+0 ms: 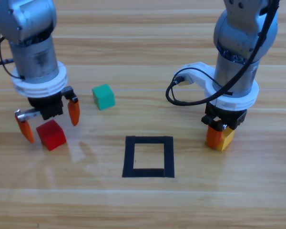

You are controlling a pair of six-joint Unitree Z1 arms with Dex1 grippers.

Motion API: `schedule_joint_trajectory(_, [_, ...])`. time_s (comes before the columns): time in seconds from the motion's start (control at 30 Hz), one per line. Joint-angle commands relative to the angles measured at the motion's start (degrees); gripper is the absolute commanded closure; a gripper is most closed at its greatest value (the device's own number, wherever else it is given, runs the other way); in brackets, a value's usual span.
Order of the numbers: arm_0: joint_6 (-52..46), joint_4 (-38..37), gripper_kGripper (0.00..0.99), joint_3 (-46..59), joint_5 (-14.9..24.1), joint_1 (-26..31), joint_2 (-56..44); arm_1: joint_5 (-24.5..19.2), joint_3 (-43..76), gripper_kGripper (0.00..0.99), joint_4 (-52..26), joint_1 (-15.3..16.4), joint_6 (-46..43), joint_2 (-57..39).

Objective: Stack the blocks in the rectangular block: red at the bottom, yellow in the middle, green on top

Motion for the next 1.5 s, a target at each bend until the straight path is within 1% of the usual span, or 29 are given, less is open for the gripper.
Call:
schedule_joint_trajectory(0.03, [-0.4, -3.8, 0.045, 4.7, -2.2, 3.3, 0.8, -2.9, 0.8, 0.892, 1.9, 1.7, -0.2, 4.7])
schedule_joint_trajectory(0.1, [-0.3, -5.6, 0.045, 5.9, -2.8, 3.8, 0.8, -4.3, 1.2, 0.99, 2.4, 1.7, 0.1, 4.1])
schedule_joint_trajectory(0.13, [-0.3, -7.0, 0.045, 7.0, -3.4, 4.1, 0.7, -5.3, 2.0, 0.99, 2.4, 1.7, 0.7, 2.8])
schedule_joint_trajectory(0.3, [-0.4, -9.8, 0.06, 9.0, -4.2, 4.1, 0.6, -5.3, 2.6, 0.99, 2.4, 1.7, 2.3, -0.5])
schedule_joint_trajectory(0.43, [-0.3, -11.6, 0.116, 10.0, -4.1, 4.1, 0.4, -5.3, 3.0, 0.99, 2.1, 1.7, 3.7, -2.4])
schedule_joint_trajectory(0.53, [0.0, -12.8, 0.16, 10.8, -4.0, 4.1, 0.4, -5.1, 5.7, 0.99, -0.2, 1.6, 4.1, -4.8])
schedule_joint_trajectory(0.8, [-0.3, -15.8, 0.286, 13.6, -3.7, 4.1, -1.6, -4.8, 8.5, 0.99, -2.7, 1.2, 4.4, -8.8])
schedule_joint_trajectory(0.83, [-0.2, -15.7, 0.318, 13.6, -3.5, 4.1, -1.8, -3.8, 9.0, 0.99, -2.7, 1.2, 4.4, -9.5])
schedule_joint_trajectory(0.87, [0.0, -15.8, 0.361, 13.7, -3.3, 4.2, -2.0, -1.8, 9.6, 0.99, -2.8, 1.2, 4.4, -10.0])
schedule_joint_trajectory(0.93, [1.7, -15.7, 0.476, 13.7, -3.2, 4.7, -2.5, -0.7, 9.8, 0.99, -2.9, 1.0, 5.9, -10.6])
schedule_joint_trajectory(1.0, [3.9, -15.7, 0.603, 13.4, -3.3, 4.9, -2.9, 1.8, 10.4, 0.99, -2.9, 0.8, 5.8, -11.1])
schedule_joint_trajectory(1.07, [7.3, -15.2, 0.735, 12.5, -3.7, 5.1, -3.4, 2.9, 10.8, 0.99, -2.9, 0.8, 6.6, -11.8])
schedule_joint_trajectory(1.1, [10.5, -15.1, 0.837, 12.1, -3.7, 5.0, -3.8, 2.9, 10.8, 0.99, -2.9, 0.6, 7.6, -12.2])
schedule_joint_trajectory(1.13, [12.2, -14.3, 0.896, 11.7, -3.8, 5.0, -3.7, 2.8, 10.8, 0.99, -3.0, 0.2, 9.8, -12.4])
schedule_joint_trajectory(1.2, [15.5, -14.1, 0.985, 11.9, -4.2, 4.9, -4.0, 1.5, 11.2, 0.99, -3.3, -0.2, 15.0, -13.1])
schedule_joint_trajectory(1.23, [17.4, -14.2, 0.99, 12.1, -4.3, 4.2, -4.1, 0.2, 11.5, 0.99, -3.4, -0.2, 17.7, -13.7])
schedule_joint_trajectory(1.3, [20.5, -14.0, 0.99, 10.9, -4.3, 1.0, -3.9, -3.4, 12.1, 0.99, -3.8, -0.2, 23.8, -15.7])
schedule_joint_trajectory(1.33, [21.3, -13.1, 0.99, 9.6, -4.3, -0.8, -3.2, -4.5, 12.6, 0.99, -4.2, -0.2, 25.4, -16.7])
schedule_joint_trajectory(1.37, [22.7, -11.8, 0.99, 7.2, -4.2, -3.3, -2.2, -7.9, 13.0, 0.99, -4.9, 0.2, 28.3, -17.7])
schedule_joint_trajectory(1.4, [23.9, -10.1, 0.99, 4.9, -4.2, -4.9, -1.0, -10.8, 13.0, 0.99, -4.8, 1.4, 31.1, -18.3])
schedule_joint_trajectory(1.43, [24.8, -8.1, 0.99, 2.3, -4.0, -6.9, 0.4, -12.5, 13.2, 0.99, -4.8, 1.9, 33.2, -18.9])
schedule_joint_trajectory(1.5, [26.3, -6.2, 0.99, -0.5, -3.7, -10.0, 2.6, -12.4, 13.6, 0.99, -4.8, 1.9, 34.1, -19.1])
